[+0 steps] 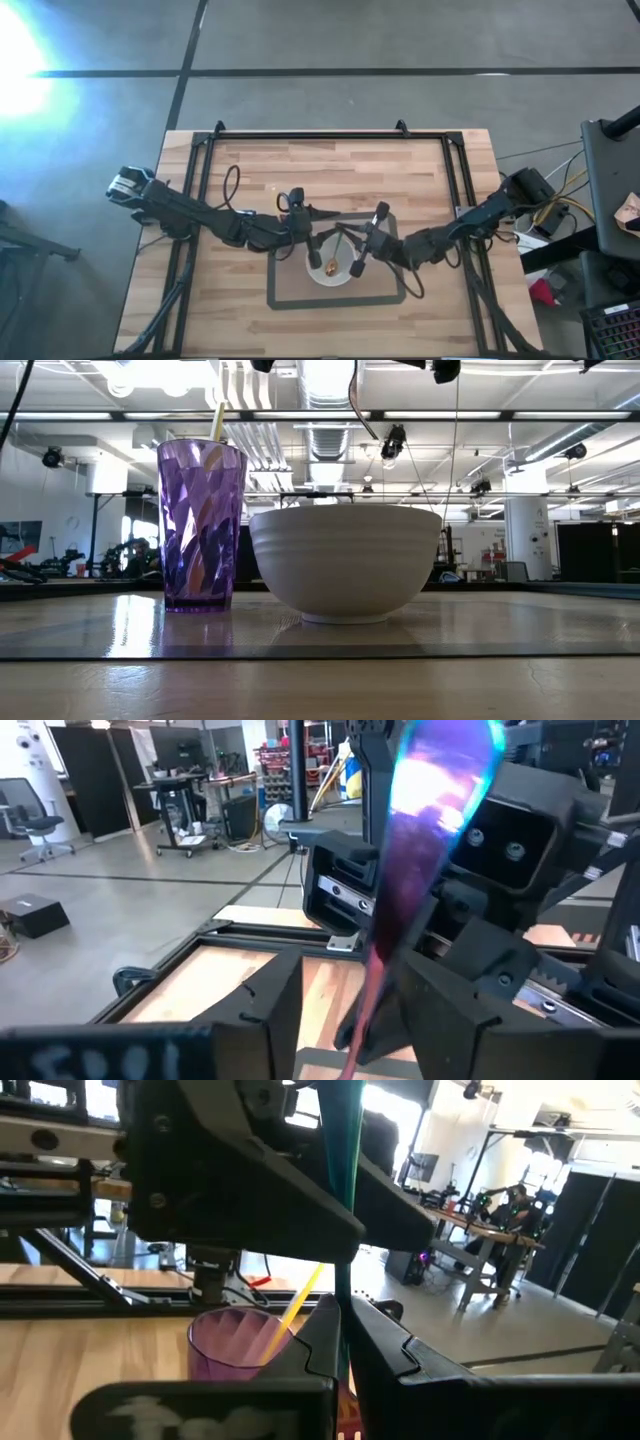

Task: Pick & Place Utensil
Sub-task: Put the blue fork into the white bowl

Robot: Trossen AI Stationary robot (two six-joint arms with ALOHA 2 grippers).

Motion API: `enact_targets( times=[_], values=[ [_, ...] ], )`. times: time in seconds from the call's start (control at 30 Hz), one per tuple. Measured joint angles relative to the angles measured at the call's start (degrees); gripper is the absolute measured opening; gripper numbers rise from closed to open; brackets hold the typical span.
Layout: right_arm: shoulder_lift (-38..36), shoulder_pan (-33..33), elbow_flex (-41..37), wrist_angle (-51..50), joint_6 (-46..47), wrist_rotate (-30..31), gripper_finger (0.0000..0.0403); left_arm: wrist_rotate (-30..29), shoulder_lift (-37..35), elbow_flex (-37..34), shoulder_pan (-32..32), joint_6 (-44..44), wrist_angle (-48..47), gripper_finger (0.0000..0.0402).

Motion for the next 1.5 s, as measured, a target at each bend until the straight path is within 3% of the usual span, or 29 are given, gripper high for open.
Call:
enact_targets(
  times=[0.47, 0.73, 1.17, 1.5],
  values=[
    [-0.05, 0.0, 0.04, -0.04, -0.72, 0.27, 0.0008, 0.09, 0.0, 0.02, -0.02, 1.21, -0.35, 0.0012],
    [-0.05, 0.0, 0.02, -0.14, -1.13, 0.36, 0.002, 0.09, 0.0, 0.0, -0.02, 1.17, -0.57, 0.0004],
    [-0.12, 0.07, -0.02, -0.49, 0.12, 1.23, 0.0118, -0.09, 0.0, 0.01, 0.0, 1.12, -1.44, 0.0001],
    [-5.98, 0.21, -0.07, -16.84, 7.96, 1.63, 0.0162, -0.38, -0.93, 0.0, -0.11, 1.07, -4.69, 0.0]
  ],
)
